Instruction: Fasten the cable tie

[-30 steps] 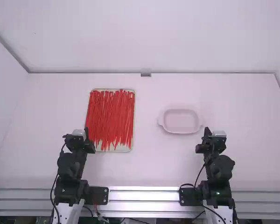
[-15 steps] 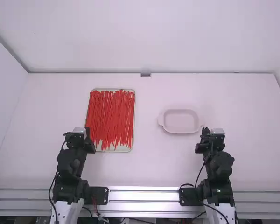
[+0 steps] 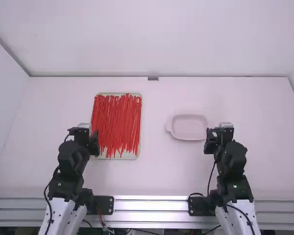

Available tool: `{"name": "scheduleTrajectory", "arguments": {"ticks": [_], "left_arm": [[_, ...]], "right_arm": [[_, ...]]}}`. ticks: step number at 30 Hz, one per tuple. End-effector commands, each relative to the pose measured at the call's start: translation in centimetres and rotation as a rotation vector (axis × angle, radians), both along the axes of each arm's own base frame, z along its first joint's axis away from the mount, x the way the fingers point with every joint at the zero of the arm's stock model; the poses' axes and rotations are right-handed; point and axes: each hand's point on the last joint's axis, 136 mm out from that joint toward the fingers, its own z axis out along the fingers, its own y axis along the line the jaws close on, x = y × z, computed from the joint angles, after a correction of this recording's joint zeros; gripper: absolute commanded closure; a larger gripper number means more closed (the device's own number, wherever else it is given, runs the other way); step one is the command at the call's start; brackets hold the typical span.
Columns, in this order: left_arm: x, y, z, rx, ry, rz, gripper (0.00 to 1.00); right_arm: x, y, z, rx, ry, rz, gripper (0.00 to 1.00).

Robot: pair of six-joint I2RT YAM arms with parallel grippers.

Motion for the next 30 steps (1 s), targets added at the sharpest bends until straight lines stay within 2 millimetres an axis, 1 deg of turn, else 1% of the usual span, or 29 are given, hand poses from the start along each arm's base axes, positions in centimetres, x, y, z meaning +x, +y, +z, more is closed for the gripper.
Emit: {"name": "scheduleTrajectory", "arguments": {"ticks": [1,5,8,11,17,20,23,28,30], "left_arm": [[0.7,-0.5,1.2,-0.022,0.006,-0.014,0.61],[1.7,-1.4,1.4,-0.047,0.053,-0.055,0.54],[2.6,-2.0,1.5,-0.072,0.099,-0.084,0.47],[3.4,-2.0,1.5,-0.083,0.140,-0.083,0.42],[5.3,-2.1,0.8,-0.105,0.252,-0.077,0.29],[6.1,-2.0,0.6,-0.097,0.286,-0.060,0.25],[7.0,-1.4,0.0,-0.082,0.335,-0.023,0.20],[8.1,-1.9,-0.5,-0.089,0.383,-0.030,0.14],[8.5,-2.0,-1.2,-0.093,0.427,-0.029,0.10]], "right_arm": [[0.9,0.3,2.0,0.009,-0.008,0.004,0.61],[2.2,0.9,2.3,-0.033,0.037,0.036,0.53],[3.4,1.4,2.5,-0.010,0.080,0.040,0.47],[4.3,1.9,2.3,0.001,0.125,0.045,0.42],[6.3,3.2,1.2,0.025,0.252,0.065,0.29],[6.8,3.8,0.8,0.030,0.293,0.085,0.25],[7.4,4.9,0.6,0.039,0.336,0.122,0.19],[8.4,5.6,0.4,0.035,0.371,0.139,0.14],[9.0,6.1,0.3,0.027,0.387,0.161,0.10]]}}
